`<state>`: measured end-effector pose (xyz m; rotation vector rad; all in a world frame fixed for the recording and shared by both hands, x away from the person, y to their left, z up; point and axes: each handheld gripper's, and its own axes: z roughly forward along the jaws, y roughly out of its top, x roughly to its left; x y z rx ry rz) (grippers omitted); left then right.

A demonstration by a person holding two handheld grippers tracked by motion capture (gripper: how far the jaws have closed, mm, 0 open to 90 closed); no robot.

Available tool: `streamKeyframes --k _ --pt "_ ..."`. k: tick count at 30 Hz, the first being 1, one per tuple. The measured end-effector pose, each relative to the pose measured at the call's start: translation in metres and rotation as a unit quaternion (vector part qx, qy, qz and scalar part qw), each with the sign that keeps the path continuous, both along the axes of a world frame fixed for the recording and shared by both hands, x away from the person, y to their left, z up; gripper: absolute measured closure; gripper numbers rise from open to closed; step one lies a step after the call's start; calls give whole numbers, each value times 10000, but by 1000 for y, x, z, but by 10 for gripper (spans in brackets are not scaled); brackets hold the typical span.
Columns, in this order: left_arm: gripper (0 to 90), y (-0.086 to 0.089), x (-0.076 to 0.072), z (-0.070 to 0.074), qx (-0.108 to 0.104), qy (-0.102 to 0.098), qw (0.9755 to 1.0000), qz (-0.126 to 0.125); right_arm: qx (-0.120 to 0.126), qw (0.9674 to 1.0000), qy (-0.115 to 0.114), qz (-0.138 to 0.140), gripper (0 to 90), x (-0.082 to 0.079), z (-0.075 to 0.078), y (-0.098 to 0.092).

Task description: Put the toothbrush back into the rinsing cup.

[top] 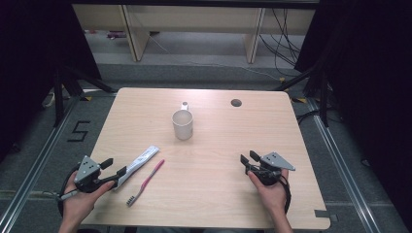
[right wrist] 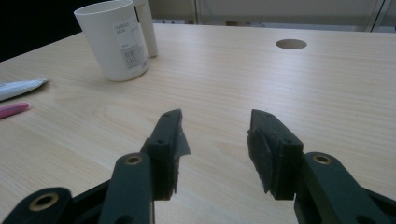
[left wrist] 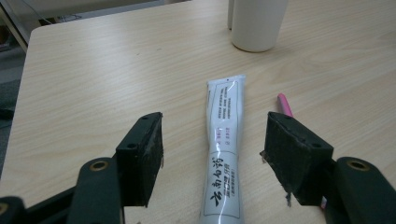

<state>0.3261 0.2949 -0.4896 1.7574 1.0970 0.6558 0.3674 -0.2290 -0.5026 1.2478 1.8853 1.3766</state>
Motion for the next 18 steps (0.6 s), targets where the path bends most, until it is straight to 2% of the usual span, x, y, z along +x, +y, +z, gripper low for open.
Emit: streamKeyframes --k 1,2,4,5,6,8,9,10,12,13,15,17,18 --pt "371 0 1 1 -5 8 10000 1 61 9999 25 -86 550 -1 0 0" --pt "371 0 2 2 -7 6 10000 12 -116 9999 -91 -54 549 0 0 -2" --pt "371 -1 4 4 -19 -7 10000 1 -18 10000 -29 -3 547 -1 1 -2" --pt "371 -2 5 5 -37 3 10000 -22 -99 9999 -63 -14 545 -1 1 -3" --pt "370 -2 5 6 -40 -10 10000 -32 -25 10000 -43 -31 544 -2 1 -2" --pt "369 -4 6 7 -66 -27 10000 -38 -111 9999 -71 -46 543 -3 1 -3" --pt "367 -5 7 9 -34 2 10000 -77 57 9999 67 -68 540 -8 1 -3" --pt "364 -6 7 10 -15 35 10000 -88 -12 10000 -32 -92 539 -8 1 -5" --pt "364 -6 8 10 -31 23 9999 -105 -13 10000 -48 -84 538 -8 2 -5" --pt "364 -6 8 11 -9 34 9999 -110 -93 9999 -53 -132 538 -8 3 -6" --pt "363 -6 8 12 3 96 9998 -180 -56 9999 16 -136 537 -9 6 -6" --pt "363 -6 6 14 25 129 9998 -178 -149 9998 -66 -113 537 -8 7 -6" --pt "364 -6 5 16 29 124 9998 -181 -164 9998 26 -130 537 -8 9 -4"
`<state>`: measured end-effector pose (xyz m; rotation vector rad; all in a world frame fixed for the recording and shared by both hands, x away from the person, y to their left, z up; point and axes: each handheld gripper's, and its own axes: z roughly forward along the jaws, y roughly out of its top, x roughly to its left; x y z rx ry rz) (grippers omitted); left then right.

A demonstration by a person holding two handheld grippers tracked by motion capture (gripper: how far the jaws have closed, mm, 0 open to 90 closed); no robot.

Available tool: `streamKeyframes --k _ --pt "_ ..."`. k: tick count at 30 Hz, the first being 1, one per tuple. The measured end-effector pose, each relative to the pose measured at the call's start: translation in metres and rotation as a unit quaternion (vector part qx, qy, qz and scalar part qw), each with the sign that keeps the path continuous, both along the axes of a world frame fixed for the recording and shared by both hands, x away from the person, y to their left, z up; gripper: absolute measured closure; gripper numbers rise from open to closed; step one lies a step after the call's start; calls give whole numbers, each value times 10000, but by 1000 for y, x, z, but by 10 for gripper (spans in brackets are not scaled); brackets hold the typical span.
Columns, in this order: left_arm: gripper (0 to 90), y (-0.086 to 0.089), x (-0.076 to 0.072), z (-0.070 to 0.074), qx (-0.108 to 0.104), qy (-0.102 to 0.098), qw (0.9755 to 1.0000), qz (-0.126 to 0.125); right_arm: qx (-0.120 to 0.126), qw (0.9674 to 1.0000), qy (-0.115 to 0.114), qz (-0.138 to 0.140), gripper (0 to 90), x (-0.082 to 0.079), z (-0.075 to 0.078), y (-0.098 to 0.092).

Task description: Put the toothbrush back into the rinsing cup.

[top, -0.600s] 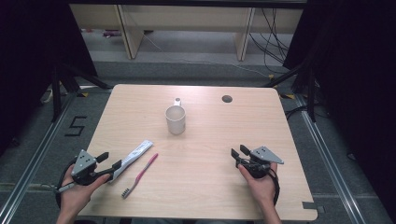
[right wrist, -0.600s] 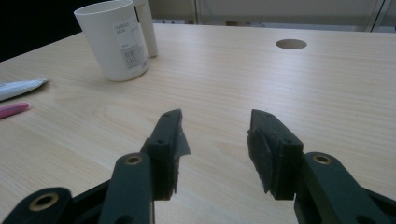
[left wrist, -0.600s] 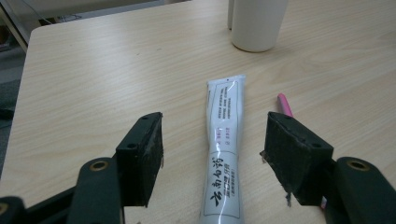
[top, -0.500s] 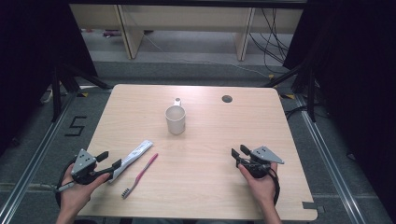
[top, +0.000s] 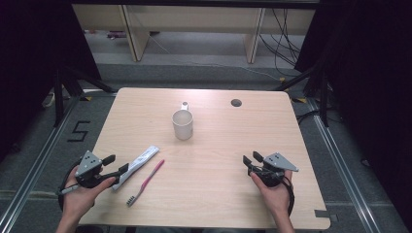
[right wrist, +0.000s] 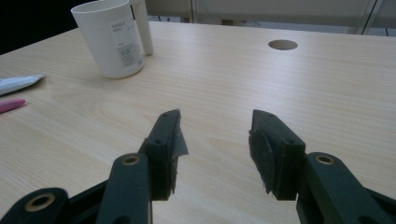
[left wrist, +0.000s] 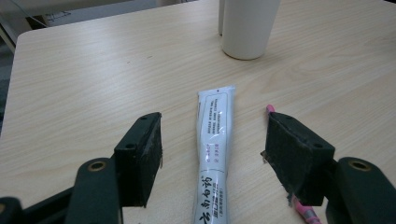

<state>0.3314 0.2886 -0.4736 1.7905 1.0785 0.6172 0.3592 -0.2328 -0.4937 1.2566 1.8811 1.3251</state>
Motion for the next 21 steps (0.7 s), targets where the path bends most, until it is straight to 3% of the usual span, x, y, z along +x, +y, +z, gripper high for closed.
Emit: streamKeyframes --k 5,6,8,11,14,17,18,19,20,21 --pt "366 -7 -2 8 112 27 9998 -160 -169 9998 32 113 536 3 2 3" --pt "368 -8 -2 8 119 55 9997 -207 -23 9999 69 145 536 2 1 5" --pt "372 -11 -2 9 158 92 9995 -251 -170 9997 41 196 534 3 3 3" --pt "379 -13 -3 12 280 129 9990 -328 -96 9996 116 259 533 4 3 4" --pt "397 -14 -2 14 368 170 9983 -409 -213 9994 78 258 530 5 4 3" --pt "417 -17 3 19 642 423 9951 -618 -265 9989 204 338 528 7 4 4" --pt "426 -17 3 19 642 423 9951 -618 -265 9989 204 338 528 7 4 4" --pt "441 -21 8 25 973 693 9899 -769 -296 9988 168 354 527 9 3 6" --pt "444 -24 10 27 1094 776 9874 -836 -322 9986 163 398 528 10 3 6" --pt "456 -24 10 27 1094 776 9874 -836 -325 9985 192 406 528 10 4 6"
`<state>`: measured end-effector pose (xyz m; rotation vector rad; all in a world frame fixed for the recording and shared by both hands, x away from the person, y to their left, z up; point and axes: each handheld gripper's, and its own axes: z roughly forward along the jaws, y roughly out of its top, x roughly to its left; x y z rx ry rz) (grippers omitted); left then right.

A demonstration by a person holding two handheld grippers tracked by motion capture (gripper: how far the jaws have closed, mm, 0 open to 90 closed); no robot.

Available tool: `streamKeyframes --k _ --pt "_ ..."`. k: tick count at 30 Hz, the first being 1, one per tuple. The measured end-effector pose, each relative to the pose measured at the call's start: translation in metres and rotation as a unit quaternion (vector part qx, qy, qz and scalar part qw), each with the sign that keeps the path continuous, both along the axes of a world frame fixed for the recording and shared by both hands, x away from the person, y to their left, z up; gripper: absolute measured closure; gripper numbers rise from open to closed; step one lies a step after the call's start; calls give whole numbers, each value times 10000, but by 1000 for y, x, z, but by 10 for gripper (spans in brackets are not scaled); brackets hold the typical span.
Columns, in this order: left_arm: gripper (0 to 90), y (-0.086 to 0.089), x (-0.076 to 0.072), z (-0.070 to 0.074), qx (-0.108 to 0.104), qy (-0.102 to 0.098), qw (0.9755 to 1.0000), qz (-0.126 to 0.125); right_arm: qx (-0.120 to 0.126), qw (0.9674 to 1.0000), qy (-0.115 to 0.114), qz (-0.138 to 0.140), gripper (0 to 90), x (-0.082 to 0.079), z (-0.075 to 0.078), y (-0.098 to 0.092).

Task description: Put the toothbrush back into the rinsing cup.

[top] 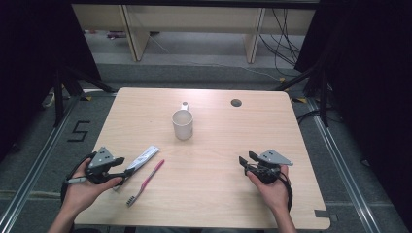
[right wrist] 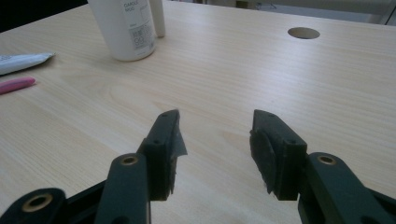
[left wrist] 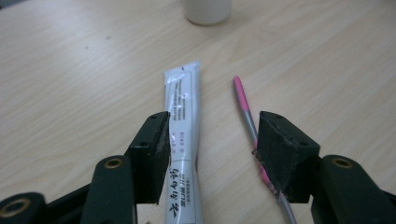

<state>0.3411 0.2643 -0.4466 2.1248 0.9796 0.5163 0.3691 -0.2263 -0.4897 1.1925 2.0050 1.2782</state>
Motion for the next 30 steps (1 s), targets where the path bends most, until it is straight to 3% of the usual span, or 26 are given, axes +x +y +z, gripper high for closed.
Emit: streamKeyframes --k 1,2,3,4,5,6,7,8,9,11,12,13,14,16,17,18,19,20,21,22,23,26,27,28,30 --pt "472 -7 5 3 259 319 9990 -172 -8 10000 16 13 529 0 1 1" --pt "494 -7 5 3 259 319 9990 -172 -8 10000 16 13 529 0 1 1" --pt "509 -17 9 4 495 524 9971 -224 53 9999 89 72 529 1 1 3" --pt "515 -17 9 4 495 524 9971 -224 -38 9999 63 104 529 1 2 2" --pt "517 -25 14 4 726 983 9920 -305 -63 9999 33 81 530 1 1 3" --pt "518 -30 15 3 820 1140 9895 -337 -47 9999 -3 119 531 1 1 4" --pt "525 -33 18 4 958 1296 9862 -383 64 9999 100 126 531 0 1 6" --pt "543 -33 18 4 958 1296 9862 -383 73 9998 59 154 531 1 1 6" --pt "560 -41 23 3 1101 1473 9825 -283 59 9996 256 68 531 -3 3 8" --pt "581 -48 29 4 1162 1737 9777 -211 -8 9997 186 138 531 -2 4 8" --pt "590 -48 29 4 1162 1737 9777 -211 -8 9997 186 138 531 -2 4 8" --pt "598 -55 34 4 1280 2017 9710 -85 -163 9996 -11 226 531 0 4 6" --pt "606 -55 34 4 1280 2017 9710 -85 -163 9996 -11 226 531 0 4 6" --pt "605 -65 43 0 1538 2409 9583 -14 -125 9996 4 255 531 0 4 7" --pt "599 -68 46 -2 1536 2505 9559 3 60 9995 267 135 531 -3 5 10" --pt "597 -68 46 -2 1536 2505 9559 3 60 9995 267 135 531 -3 5 10" --pt "594 -73 50 -8 1565 2697 9501 8 38 9996 223 174 531 -3 4 10" --pt "594 -73 50 -8 1565 2697 9501 8 38 9996 223 174 531 -3 4 10" --pt "595 -77 54 -11 1643 2764 9469 6 -117 9996 20 244 531 0 4 7" --pt "595 -77 54 -11 1643 2764 9469 6 -7 9996 36 262 531 0 3 7" --pt "593 -80 56 -13 1754 2790 9441 -78 -35 9997 13 248 531 0 3 7" --pt "542 -83 56 -16 1758 2852 9422 -11 -36 9997 105 239 531 -1 5 6" --pt "527 -85 58 -18 1916 2944 9363 -37 -67 9997 77 230 531 0 5 5" --pt "527 -86 59 -18 1945 2963 9351 -4 -47 9997 83 237 531 0 4 5" --pt "535 -87 59 -19 1917 2983 9350 45 -6 9997 73 247 531 0 3 6"
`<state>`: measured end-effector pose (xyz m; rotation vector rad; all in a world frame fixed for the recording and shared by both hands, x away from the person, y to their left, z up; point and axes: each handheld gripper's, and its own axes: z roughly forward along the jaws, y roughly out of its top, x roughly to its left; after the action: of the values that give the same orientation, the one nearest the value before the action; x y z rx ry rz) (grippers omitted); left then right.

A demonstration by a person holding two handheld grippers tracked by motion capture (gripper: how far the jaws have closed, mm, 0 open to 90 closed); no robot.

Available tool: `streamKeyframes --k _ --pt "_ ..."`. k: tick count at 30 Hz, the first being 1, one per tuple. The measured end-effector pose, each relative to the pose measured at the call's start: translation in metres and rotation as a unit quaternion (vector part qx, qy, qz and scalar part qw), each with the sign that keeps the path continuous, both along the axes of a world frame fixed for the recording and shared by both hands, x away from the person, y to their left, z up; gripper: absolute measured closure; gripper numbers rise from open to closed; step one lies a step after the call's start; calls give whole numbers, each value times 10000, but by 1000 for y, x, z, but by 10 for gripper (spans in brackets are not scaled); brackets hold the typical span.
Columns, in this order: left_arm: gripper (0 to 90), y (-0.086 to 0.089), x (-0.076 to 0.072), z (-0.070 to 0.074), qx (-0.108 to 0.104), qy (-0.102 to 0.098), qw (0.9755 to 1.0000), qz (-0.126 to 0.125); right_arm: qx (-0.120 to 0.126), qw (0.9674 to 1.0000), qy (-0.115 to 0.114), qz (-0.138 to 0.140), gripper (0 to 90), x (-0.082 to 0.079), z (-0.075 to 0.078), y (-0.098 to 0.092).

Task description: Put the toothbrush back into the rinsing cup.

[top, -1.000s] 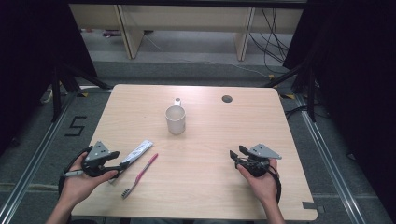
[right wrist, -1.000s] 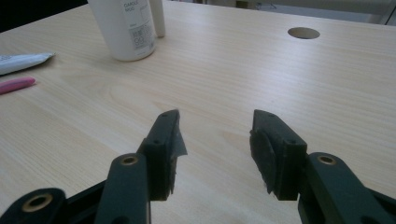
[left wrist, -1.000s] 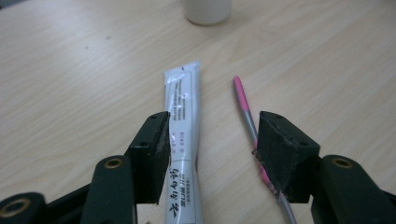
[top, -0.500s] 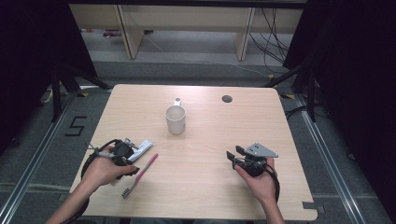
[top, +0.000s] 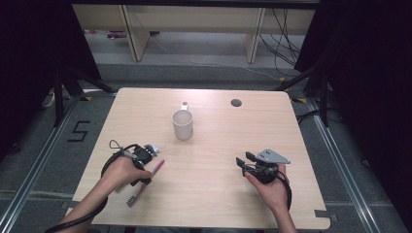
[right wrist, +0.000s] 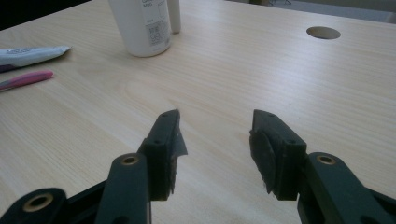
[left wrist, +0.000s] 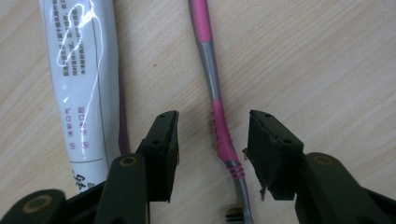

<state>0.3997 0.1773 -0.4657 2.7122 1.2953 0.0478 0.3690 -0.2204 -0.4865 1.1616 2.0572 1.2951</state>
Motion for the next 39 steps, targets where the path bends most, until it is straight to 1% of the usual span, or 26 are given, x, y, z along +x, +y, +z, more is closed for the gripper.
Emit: streamKeyframes --k 2,3,5,6,7,8,9,13,18,19,20,21,23,24,25,26,27,29,30,32,33,34,35,36,37,39 --pt "543 -1 1 -2 -65 27 10000 14 16 10000 21 8 531 0 0 0" --pt "551 -2 1 -3 -79 121 9999 26 28 10000 33 14 530 0 0 1" --pt "587 -2 1 -6 -82 122 9999 -23 83 9999 70 9 531 -1 0 2" --pt "604 -3 1 -8 -139 155 9998 24 3 10000 13 17 531 0 0 0" --pt "629 -3 1 -8 -142 207 9997 10 111 9999 110 -20 530 -1 0 2" --pt "646 -3 1 -8 -142 207 9997 10 111 9999 110 -20 530 -1 0 2" --pt "655 -3 2 -10 -178 275 9995 -1 -44 10000 -1 28 531 0 1 0" --pt "669 -3 3 -12 -158 231 9995 -108 -46 10000 -19 34 530 0 1 0" --pt "695 -3 4 -14 -168 362 9991 -124 48 9999 116 70 530 0 1 1" --pt "712 -2 5 -15 -172 345 9989 -250 39 9999 126 71 530 0 1 0" --pt "716 -2 4 -16 -231 357 9990 -163 49 9999 134 66 530 0 1 1" --pt "724 -1 5 -16 -207 373 9989 -196 2 10000 87 34 530 0 1 0" --pt "746 0 5 -16 -198 369 9989 -227 34 9999 159 43 530 -1 1 0" --pt "755 0 6 -15 -95 393 9985 -370 24 9999 144 51 530 -1 2 0" --pt "768 0 5 -15 -126 430 9986 -298 3 9999 122 74 530 0 2 0" --pt "785 0 5 -16 -119 391 9986 -341 -10 9999 111 85 530 0 2 0" --pt "798 1 6 -15 -38 385 9980 -492 -60 9999 65 61 530 0 2 -1" --pt "807 -1 4 -16 -57 416 9978 -513 -15 9999 128 76 530 -1 2 0" --pt "810 0 6 -14 73 407 9963 -752 -122 9999 -4 99 530 1 2 -1" --pt "813 -1 4 -14 100 355 9953 -890 1 9998 206 38 530 -2 1 2" --pt "814 -2 3 -14 106 354 9948 -950 -201 9996 110 172 531 0 1 1" --pt "815 -2 3 -14 106 354 9948 -950 -201 9996 110 172 531 0 1 1" --pt "815 -1 4 -13 157 307 9919 -1225 -324 9992 56 216 535 0 1 1" --pt "816 -2 3 -12 141 311 9897 -1388 -438 9982 144 382 536 0 1 4" --pt "816 -2 1 -12 90 262 9892 -1441 -458 9976 233 455 536 -1 0 6" --pt "816 -2 0 -7 55 228 9876 -1552 -650 9951 252 702 538 1 1 7"
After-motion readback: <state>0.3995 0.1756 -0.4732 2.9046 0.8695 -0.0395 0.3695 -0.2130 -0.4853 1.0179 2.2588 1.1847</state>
